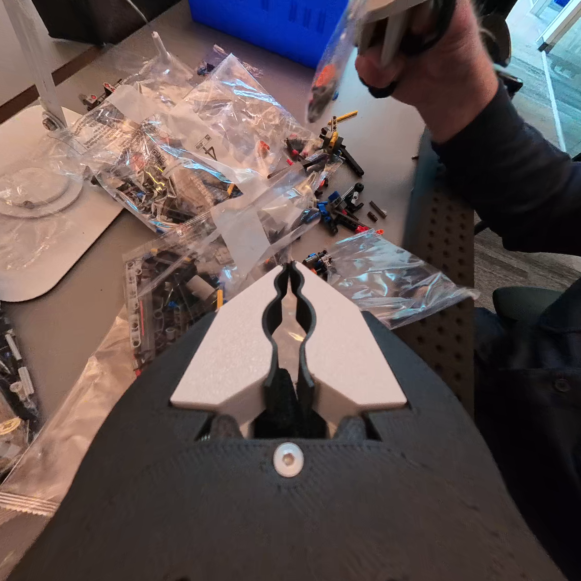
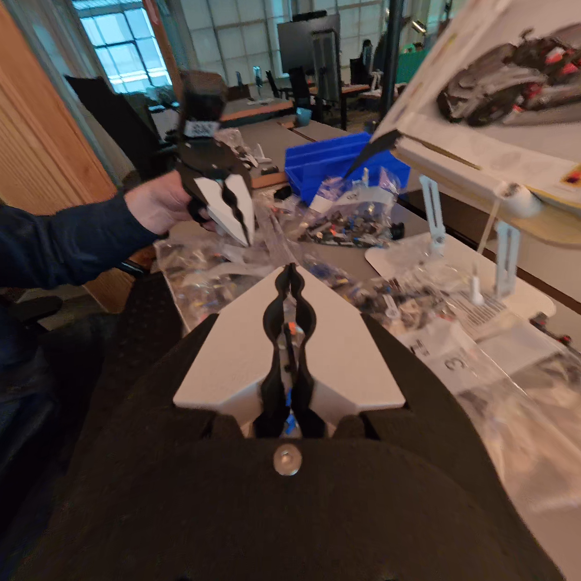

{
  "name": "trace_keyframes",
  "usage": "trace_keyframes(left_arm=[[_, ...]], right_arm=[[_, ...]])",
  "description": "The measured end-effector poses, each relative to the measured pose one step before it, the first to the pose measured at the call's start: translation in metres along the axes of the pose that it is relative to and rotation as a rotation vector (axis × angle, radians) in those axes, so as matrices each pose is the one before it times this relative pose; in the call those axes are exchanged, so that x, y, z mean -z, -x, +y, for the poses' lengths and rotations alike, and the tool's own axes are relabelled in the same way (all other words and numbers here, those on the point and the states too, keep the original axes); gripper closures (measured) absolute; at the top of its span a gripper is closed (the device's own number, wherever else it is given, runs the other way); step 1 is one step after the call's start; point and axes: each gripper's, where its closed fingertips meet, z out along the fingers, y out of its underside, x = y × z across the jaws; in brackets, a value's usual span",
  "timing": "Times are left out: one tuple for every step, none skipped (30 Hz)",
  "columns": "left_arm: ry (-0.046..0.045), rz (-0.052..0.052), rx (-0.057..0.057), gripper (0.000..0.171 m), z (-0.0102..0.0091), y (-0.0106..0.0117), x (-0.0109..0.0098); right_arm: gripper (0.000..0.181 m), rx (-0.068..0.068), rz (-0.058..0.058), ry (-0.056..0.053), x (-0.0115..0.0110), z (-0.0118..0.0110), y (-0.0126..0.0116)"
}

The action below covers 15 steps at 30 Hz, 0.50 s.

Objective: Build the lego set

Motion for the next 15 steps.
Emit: trace_keyframes(left_arm=[[-0.00256, 0.0064, 0.0059, 0.171, -0.00049, 0.00062, -0.00040], [-0.00599, 0.0039, 0.0048, 0.171, -0.00112, 0.00085, 0.00000], [-0.00284, 0.0021, 0.0051, 0.171, -0.00072, 0.00073, -0.00015], [0.00133, 0.0004, 0.0064, 0.171, -0.00016, 0.00085, -0.00007], [-0.00086, 0.0029, 0.0025, 0.171, -0.00057, -0.00011, -0.00017], [-0.00108, 0.0014, -0.0015, 0.171, -0.00054, -0.00022, -0.00016], [0.00190, -0.0016, -0.0005, 0.171, 0.00005, 0.00015, -0.00042], [-0.00034, -0.0041, 0.0037, 0.171, -0.00035, 0.00095, -0.00002], [-0.00557, -0.0013, 0.0047, 0.171, -0.00116, 0.00086, 0.00039], [-0.00649, 0.0018, 0.0024, 0.171, -0.00131, 0.00036, 0.00039], [-0.00425, 0.0023, 0.0014, 0.171, -0.00087, 0.00026, 0.00014], [0.00080, -0.0015, 0.0001, 0.171, -0.00023, 0.00069, -0.00025], [0.00223, -0.0013, -0.0007, 0.171, 0.00007, 0.00063, -0.00041], [0.00020, 0.0026, 0.0008, 0.171, -0.00024, 0.00007, -0.00056], [-0.00183, 0.0020, 0.0022, 0.171, -0.00066, 0.00025, -0.00045]], right_arm=[[0.181, 0.0064, -0.0245, -0.0163, -0.00522, -0.00605, 0.00820], [0.181, 0.0027, -0.0270, -0.0090, -0.00626, -0.00430, 0.00824], [0.181, -0.0015, -0.0181, 0.0010, -0.00709, -0.00248, 0.00662], [0.181, 0.0021, -0.0068, 0.0041, -0.00738, -0.00173, 0.00505], [0.181, 0.0035, -0.0028, 0.0076, -0.00768, -0.00066, 0.00414], [0.181, 0.0021, 0.0064, 0.0141, -0.00767, 0.00083, 0.00221], [0.181, 0.0087, 0.0319, 0.0146, -0.00703, 0.00134, -0.00167], [0.181, 0.0087, 0.0370, 0.0185, -0.00632, 0.00214, -0.00239], [0.181, 0.0024, 0.0148, 0.0243, -0.00585, 0.00290, 0.00056], [0.181, -0.0030, 0.0165, 0.0186, -0.00514, 0.00245, -0.00040], [0.181, -0.0004, 0.0313, 0.0080, -0.00446, 0.00125, -0.00280], [0.181, 0.0071, 0.0280, 0.0052, -0.00396, 0.00101, -0.00214], [0.181, 0.0075, 0.0225, 0.0043, -0.00342, 0.00045, -0.00145], [0.181, 0.0106, 0.0188, -0.0039, -0.00264, -0.00120, -0.00070], [0.181, 0.0039, 0.0090, -0.0013, -0.00244, -0.00119, 0.00035]])
